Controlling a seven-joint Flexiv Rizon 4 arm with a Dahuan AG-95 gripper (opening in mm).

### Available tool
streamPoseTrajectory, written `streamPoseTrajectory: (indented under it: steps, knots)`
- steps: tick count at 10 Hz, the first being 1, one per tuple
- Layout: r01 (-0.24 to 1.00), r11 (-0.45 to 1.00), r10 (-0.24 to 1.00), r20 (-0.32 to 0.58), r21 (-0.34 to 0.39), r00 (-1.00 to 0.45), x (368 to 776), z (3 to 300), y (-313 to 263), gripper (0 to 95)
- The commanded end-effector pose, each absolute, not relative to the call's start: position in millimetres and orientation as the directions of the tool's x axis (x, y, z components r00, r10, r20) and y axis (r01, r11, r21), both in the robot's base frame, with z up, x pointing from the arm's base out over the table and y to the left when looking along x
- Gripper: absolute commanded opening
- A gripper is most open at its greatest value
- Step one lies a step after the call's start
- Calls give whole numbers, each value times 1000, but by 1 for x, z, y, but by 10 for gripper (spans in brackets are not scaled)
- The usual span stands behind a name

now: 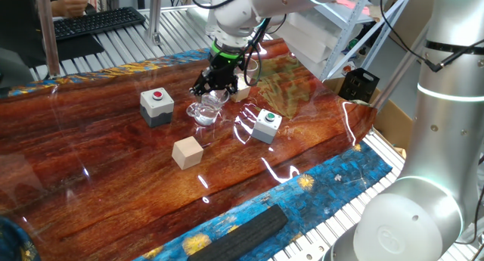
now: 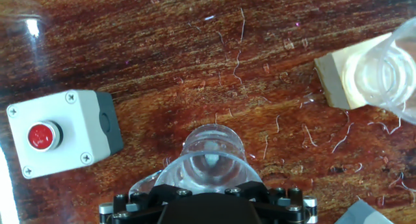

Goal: Pour the water from one cup into another empty cup

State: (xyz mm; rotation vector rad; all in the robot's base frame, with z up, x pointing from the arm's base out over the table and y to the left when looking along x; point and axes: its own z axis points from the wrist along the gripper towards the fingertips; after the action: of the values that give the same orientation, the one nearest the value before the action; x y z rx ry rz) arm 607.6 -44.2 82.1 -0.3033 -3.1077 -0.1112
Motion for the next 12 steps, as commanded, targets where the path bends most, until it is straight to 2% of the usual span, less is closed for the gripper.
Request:
streamPoseTrajectory:
  steps: [1,2,3,4,5,6,7,9,12]
  knots:
    - [209,976,207,30,67,-978,609,80,-45,0]
    - [209,976,207,31,61,-978,609,81,-45,190]
    - [213,976,212,32,52,-977,611,82,-45,190]
    - [217,975,216,32,52,-976,611,82,-45,380]
    - [223,973,221,32,52,-975,612,82,-44,380]
    - [225,973,224,32,53,-974,612,82,-44,570]
    - [230,972,229,33,52,-973,612,82,-44,570]
    - [249,967,248,34,50,-968,612,82,-44,950]
    - [242,969,241,26,43,-970,612,82,-44,950]
